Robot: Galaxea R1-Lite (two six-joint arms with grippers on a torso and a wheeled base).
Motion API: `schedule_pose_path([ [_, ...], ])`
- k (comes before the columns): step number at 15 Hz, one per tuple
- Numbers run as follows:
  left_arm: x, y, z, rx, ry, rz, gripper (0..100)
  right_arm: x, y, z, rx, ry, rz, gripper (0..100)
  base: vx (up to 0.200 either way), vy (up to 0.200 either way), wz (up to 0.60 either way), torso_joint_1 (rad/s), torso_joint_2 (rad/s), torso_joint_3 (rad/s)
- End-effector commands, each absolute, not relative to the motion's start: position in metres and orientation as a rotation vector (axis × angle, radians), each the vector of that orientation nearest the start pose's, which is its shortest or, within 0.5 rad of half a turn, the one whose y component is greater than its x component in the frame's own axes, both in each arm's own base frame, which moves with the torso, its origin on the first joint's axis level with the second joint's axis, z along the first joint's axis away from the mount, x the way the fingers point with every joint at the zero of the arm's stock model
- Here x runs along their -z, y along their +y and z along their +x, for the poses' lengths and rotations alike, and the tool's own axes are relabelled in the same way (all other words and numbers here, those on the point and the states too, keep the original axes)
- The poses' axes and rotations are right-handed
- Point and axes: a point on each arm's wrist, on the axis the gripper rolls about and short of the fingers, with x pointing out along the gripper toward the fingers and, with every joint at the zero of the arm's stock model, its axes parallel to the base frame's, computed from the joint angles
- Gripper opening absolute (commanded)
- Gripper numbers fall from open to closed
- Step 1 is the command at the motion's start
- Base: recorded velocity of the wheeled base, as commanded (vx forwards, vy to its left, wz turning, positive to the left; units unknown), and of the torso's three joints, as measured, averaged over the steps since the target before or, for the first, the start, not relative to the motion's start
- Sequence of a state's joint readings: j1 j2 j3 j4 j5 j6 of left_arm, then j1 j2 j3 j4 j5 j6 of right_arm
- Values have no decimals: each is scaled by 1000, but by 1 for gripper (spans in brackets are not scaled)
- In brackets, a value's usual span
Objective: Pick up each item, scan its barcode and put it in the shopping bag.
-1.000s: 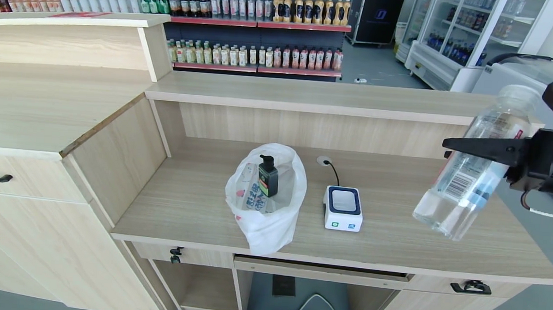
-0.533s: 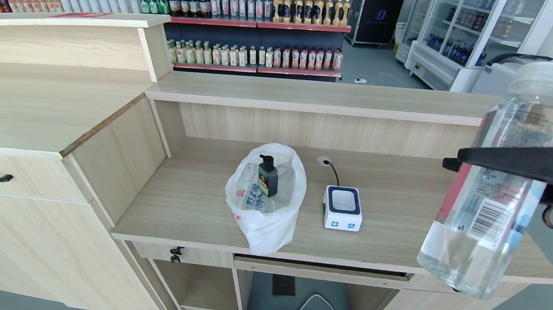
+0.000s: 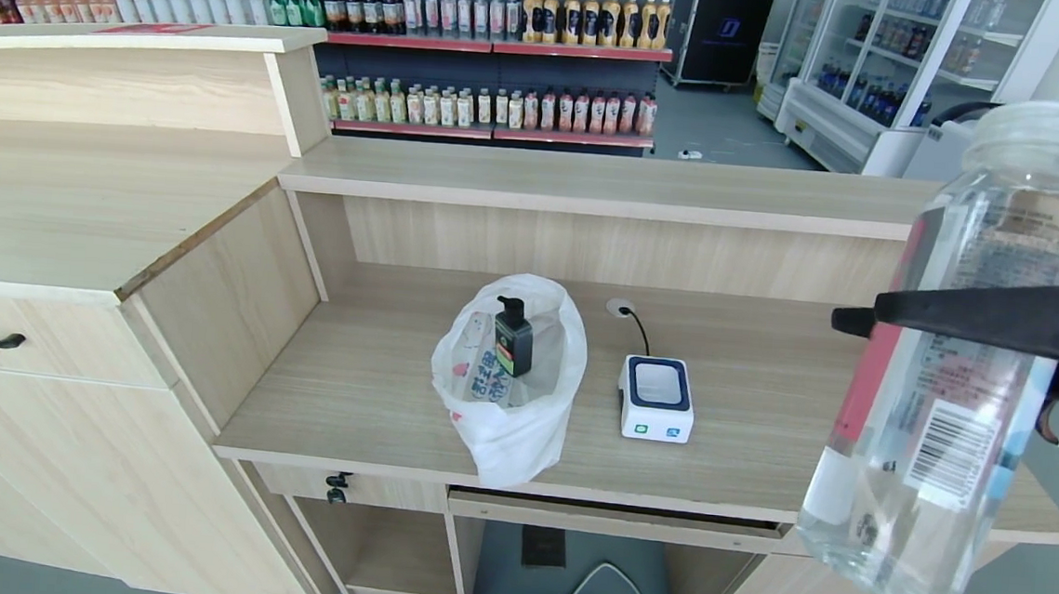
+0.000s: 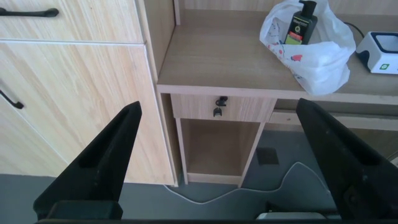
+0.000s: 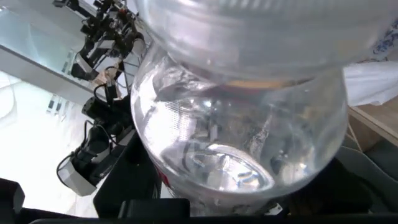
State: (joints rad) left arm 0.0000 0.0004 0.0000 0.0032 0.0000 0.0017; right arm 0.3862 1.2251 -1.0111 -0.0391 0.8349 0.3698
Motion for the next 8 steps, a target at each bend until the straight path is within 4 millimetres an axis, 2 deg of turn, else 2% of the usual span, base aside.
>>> schedule_pose_path([
  [1,-75,0,-23,0,3,2,100,-305,93,155,-1231,426,355,0,0,0,0,0,0,0],
  [4,-75,0,-23,0,3,2,100,-307,104,143,-1311,439,335,0,0,0,0,0,0,0],
  [8,-75,0,-23,0,3,0,100,-308,102,138,-1317,432,333,0,0,0,0,0,0,0],
])
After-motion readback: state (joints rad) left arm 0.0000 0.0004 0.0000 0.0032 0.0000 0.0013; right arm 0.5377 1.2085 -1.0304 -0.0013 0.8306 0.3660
